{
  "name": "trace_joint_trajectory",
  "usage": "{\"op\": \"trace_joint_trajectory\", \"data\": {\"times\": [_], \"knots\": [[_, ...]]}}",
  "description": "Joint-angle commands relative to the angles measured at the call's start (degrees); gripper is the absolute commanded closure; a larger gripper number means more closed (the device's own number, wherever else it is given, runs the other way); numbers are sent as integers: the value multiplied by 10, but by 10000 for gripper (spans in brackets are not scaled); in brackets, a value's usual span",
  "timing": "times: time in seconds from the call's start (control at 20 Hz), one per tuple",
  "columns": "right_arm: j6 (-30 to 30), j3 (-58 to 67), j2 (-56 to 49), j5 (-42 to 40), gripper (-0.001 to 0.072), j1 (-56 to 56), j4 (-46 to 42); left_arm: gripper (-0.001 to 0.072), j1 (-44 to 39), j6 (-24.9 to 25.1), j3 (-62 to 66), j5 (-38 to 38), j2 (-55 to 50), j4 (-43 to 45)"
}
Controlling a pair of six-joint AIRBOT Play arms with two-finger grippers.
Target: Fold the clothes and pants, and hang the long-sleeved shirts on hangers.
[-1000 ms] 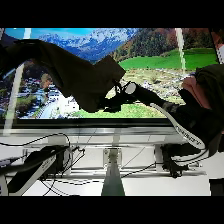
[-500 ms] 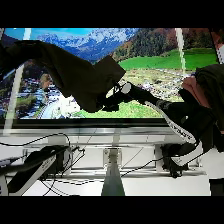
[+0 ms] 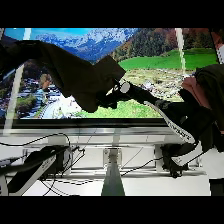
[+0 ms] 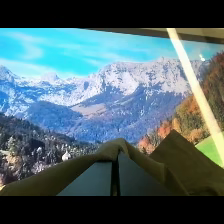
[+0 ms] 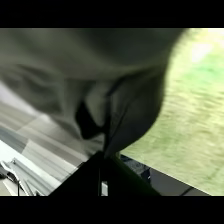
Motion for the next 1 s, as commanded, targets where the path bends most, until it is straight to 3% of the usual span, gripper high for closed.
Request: {"op": "trace_joint_trajectory", "data": {"times": [0.0,0.2,0.4,0.7,0.95], "knots": [[-57,46,1,9,701,0,-10,694,0,0,0,0,1,0],[-58,120,37,65,702,-45,-159,694,3,0,0,0,14,0],[-49,134,156,96,701,-130,-291,694,3,0,0,0,49,0],[-87,134,381,96,702,-232,-360,694,3,0,0,0,129,-40],[-127,134,526,84,701,-248,-371,694,3,0,0,0,222,-65]]}}
